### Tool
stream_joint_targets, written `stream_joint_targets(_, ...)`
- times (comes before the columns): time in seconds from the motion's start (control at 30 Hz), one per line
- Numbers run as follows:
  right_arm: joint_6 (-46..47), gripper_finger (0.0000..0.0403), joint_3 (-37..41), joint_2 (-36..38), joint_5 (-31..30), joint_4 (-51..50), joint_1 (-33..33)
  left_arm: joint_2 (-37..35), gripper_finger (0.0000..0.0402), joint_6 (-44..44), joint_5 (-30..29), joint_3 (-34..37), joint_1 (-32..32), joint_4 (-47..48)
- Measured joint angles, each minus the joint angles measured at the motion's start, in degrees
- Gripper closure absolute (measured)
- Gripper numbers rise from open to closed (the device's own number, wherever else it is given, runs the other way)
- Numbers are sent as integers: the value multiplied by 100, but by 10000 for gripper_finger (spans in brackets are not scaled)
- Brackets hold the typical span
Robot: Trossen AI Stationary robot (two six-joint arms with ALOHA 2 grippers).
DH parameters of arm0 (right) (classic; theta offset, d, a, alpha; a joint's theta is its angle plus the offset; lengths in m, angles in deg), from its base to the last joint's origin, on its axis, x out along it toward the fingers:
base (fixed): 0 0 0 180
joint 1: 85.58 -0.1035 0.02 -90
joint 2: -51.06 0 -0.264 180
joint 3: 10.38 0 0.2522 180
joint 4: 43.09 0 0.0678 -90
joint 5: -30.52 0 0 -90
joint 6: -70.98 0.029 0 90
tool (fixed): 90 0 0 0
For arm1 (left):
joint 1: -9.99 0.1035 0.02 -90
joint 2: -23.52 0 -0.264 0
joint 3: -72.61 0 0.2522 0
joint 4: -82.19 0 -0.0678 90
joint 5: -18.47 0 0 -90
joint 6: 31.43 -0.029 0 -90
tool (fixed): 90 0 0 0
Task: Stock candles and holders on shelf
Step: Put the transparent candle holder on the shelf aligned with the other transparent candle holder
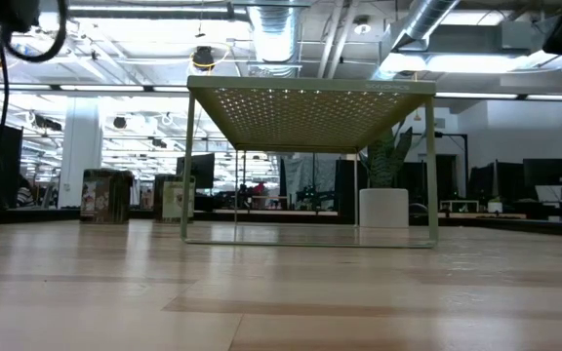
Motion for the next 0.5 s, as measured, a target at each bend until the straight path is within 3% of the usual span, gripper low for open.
stream_joint_targets(0.23, 0, 113, -2, 0, -109, 0, 3, -317, 234, 2, 9, -328, 402, 167)
stream_joint_targets(0.5, -31, 113, -2, 0, -109, 0, 2, -975, 234, -197, -37, -923, 1286, 361)
